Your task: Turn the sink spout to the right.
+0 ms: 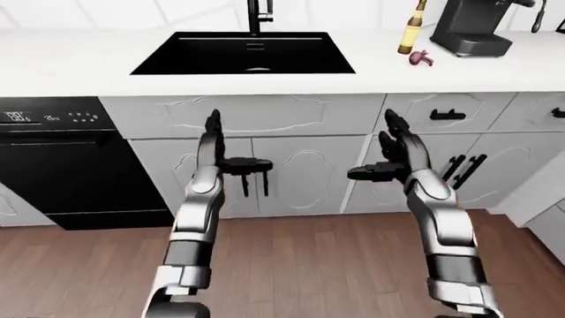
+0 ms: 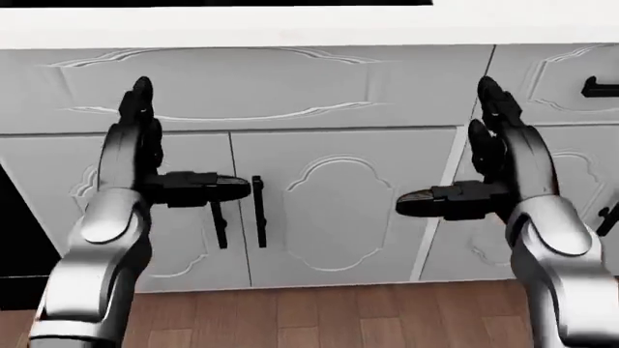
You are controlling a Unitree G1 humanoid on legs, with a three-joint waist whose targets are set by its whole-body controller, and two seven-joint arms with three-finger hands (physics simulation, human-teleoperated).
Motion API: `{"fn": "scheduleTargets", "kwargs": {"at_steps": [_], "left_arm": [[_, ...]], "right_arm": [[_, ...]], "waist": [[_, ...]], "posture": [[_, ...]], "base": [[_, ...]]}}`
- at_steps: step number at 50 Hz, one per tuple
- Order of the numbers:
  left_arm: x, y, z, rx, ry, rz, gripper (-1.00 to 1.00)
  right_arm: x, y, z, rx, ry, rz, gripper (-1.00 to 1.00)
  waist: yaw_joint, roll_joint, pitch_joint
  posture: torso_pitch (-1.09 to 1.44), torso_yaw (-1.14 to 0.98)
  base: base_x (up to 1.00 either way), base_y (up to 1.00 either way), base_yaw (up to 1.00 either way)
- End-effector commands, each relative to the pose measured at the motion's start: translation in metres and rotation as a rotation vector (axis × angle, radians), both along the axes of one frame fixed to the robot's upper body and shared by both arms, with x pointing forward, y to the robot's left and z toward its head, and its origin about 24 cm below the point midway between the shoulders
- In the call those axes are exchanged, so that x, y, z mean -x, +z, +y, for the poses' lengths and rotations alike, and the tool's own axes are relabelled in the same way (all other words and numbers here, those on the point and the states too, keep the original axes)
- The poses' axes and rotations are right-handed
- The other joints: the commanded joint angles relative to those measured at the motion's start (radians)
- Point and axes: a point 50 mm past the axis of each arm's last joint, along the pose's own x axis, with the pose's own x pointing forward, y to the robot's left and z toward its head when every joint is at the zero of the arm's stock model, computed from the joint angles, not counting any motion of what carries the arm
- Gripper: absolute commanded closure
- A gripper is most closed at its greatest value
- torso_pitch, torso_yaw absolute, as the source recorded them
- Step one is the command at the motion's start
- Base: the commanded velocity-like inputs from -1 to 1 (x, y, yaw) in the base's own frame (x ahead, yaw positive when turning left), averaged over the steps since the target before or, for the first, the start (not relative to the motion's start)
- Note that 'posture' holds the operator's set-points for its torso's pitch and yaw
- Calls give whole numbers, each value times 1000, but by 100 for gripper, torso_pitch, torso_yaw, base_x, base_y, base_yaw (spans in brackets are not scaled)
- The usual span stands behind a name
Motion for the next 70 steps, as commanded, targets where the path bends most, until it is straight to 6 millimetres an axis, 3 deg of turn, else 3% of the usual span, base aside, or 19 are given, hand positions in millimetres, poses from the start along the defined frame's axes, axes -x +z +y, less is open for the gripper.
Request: {"fn": "scheduleTargets", "kwargs": {"at_steps": [1,7,12,17,18,21,25,28,33,39,44,47,50,57,60,62,63,65,70], "left_arm": [[-13,24,-2,-13,11,-62,-100],[-34,68,-2,-49,54,-97,-100],[-45,99,4,-44,91,-105,-100],[-46,117,6,-59,105,-121,-100],[-46,119,6,-62,107,-123,-100],[-44,126,4,-71,108,-135,-100],[-42,133,2,-73,107,-150,-100],[-41,135,2,-73,106,-154,-100],[-41,137,3,-72,109,-156,-100],[-40,139,6,-70,114,-157,-100],[-39,140,7,-67,116,-158,-100],[-37,141,5,-57,104,-152,-100],[-35,144,5,-60,108,-166,-100],[-36,146,7,-57,112,-168,-100],[-36,147,7,-59,112,-169,-100],[-35,147,7,-60,112,-170,-100],[-35,147,7,-60,113,-170,-100],[-36,147,7,-60,115,-168,-100],[-36,151,7,-61,118,-172,-100]], "right_arm": [[-10,31,-4,20,-8,-53,-100],[-36,89,-8,50,4,-66,-100],[-49,116,-14,73,-9,-58,-100],[-58,124,-19,89,-18,-50,-100],[-60,123,-20,90,-23,-48,-100],[-61,122,-24,83,-31,-47,-100],[-58,126,-24,93,-36,-51,-100],[-57,129,-24,97,-37,-53,-100],[-57,131,-24,103,-39,-53,-100],[-56,135,-25,110,-45,-54,-100],[-55,135,-26,111,-46,-53,-100],[-55,136,-26,110,-46,-53,-100],[-56,136,-25,110,-45,-54,-100],[-54,139,-26,110,-50,-56,-100],[-53,142,-25,112,-50,-58,-100],[-53,140,-25,112,-49,-58,-100],[-53,140,-26,112,-49,-58,-100],[-53,140,-27,111,-50,-57,-100],[-52,144,-28,113,-52,-60,-100]], "waist": [[2,-1,-19],[-2,-1,-17],[-3,-2,-7],[-3,-1,-1],[-3,3,-25],[0,4,22],[1,0,32],[1,9,14],[-3,45,16],[1,55,9],[10,11,16],[16,-61,6],[9,-58,17],[0,4,24],[-6,50,18],[-11,113,-1],[-6,73,3],[-9,83,6],[-1,40,5]], "posture": [[0,0],[0,0],[0,0],[0,0],[0,0],[0,0],[0,0],[0,0],[0,0],[0,0],[0,0],[0,0],[0,0],[0,0],[0,0],[0,0],[0,0],[0,0],[0,0]], "base": [[0,0,0],[0,0,0],[0,0,0],[0,0,0],[11,0,0],[26,0,0],[25,0,0],[14,0,0],[14,0,0],[13,0,0],[14,0,0],[14,0,0],[14,0,0],[14,0,0],[14,0,0],[14,0,0],[15,0,0],[14,0,0],[14,0,0]]}}
